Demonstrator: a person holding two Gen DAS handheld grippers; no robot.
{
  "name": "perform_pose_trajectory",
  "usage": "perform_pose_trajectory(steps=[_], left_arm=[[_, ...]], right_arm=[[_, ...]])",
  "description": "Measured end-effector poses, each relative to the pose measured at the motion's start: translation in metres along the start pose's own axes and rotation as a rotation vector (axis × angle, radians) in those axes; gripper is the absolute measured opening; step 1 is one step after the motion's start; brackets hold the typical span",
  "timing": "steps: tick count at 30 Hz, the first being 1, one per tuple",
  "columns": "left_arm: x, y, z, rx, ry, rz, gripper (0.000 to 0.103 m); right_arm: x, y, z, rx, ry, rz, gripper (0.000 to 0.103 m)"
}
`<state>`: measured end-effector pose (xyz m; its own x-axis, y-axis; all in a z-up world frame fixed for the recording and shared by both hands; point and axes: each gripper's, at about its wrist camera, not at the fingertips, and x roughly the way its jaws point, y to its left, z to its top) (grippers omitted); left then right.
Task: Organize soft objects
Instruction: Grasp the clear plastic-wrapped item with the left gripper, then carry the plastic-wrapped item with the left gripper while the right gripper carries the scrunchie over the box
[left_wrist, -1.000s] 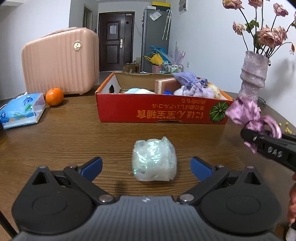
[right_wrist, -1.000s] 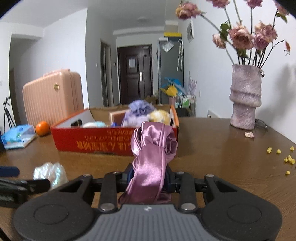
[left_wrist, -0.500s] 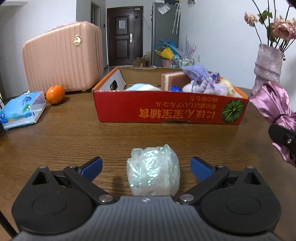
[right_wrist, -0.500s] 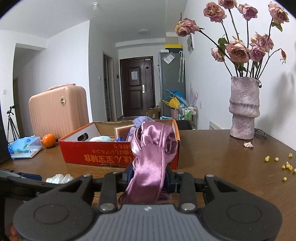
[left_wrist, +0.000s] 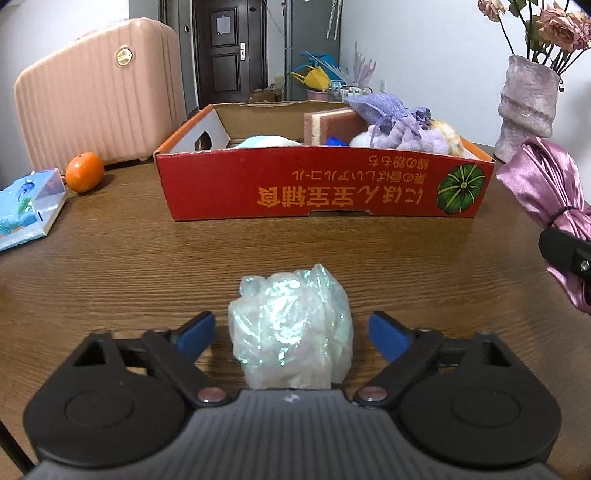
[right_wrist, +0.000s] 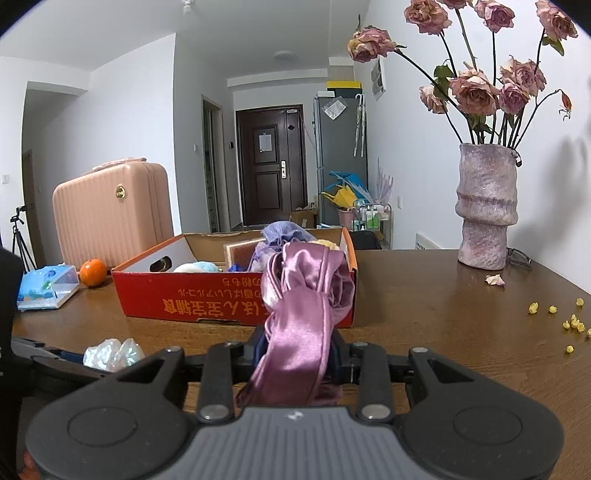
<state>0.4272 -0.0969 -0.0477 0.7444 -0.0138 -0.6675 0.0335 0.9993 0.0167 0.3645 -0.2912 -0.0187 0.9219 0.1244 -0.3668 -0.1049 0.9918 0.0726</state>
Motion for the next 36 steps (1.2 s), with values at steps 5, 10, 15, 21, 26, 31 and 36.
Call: perform_pose_trajectory(steps=[5, 10, 15, 21, 26, 31, 36], left_arm=[[0.003, 0.001, 0.001, 0.004, 0.001, -0.017, 0.060], [0.002, 0.008, 0.003, -0.015, -0.012, -0.028, 0.047], [0.000, 0.016, 0.006, -0.036, -0.026, -0.028, 0.045], [-0.013, 0.021, 0.011, -0.040, -0.082, -0.027, 0.045], [-0.026, 0.024, 0.016, -0.043, -0.132, -0.042, 0.045], [-0.033, 0.026, 0.020, -0.047, -0.167, -0.045, 0.045], [-0.037, 0.031, 0.027, -0.059, -0.209, -0.037, 0.045]], right_arm=[[0.000, 0.000, -0.001, 0.007, 0.002, 0.004, 0.032], [0.005, 0.000, -0.004, 0.007, 0.018, 0.002, 0.032], [0.009, 0.001, -0.007, -0.002, 0.026, -0.014, 0.032], [0.004, 0.001, -0.008, 0.002, 0.001, -0.043, 0.032], [-0.002, 0.004, -0.007, 0.024, -0.030, -0.040, 0.032], [-0.004, 0.014, -0.006, 0.024, -0.059, -0.029, 0.032], [0.000, 0.024, -0.002, 0.014, -0.084, -0.023, 0.032]])
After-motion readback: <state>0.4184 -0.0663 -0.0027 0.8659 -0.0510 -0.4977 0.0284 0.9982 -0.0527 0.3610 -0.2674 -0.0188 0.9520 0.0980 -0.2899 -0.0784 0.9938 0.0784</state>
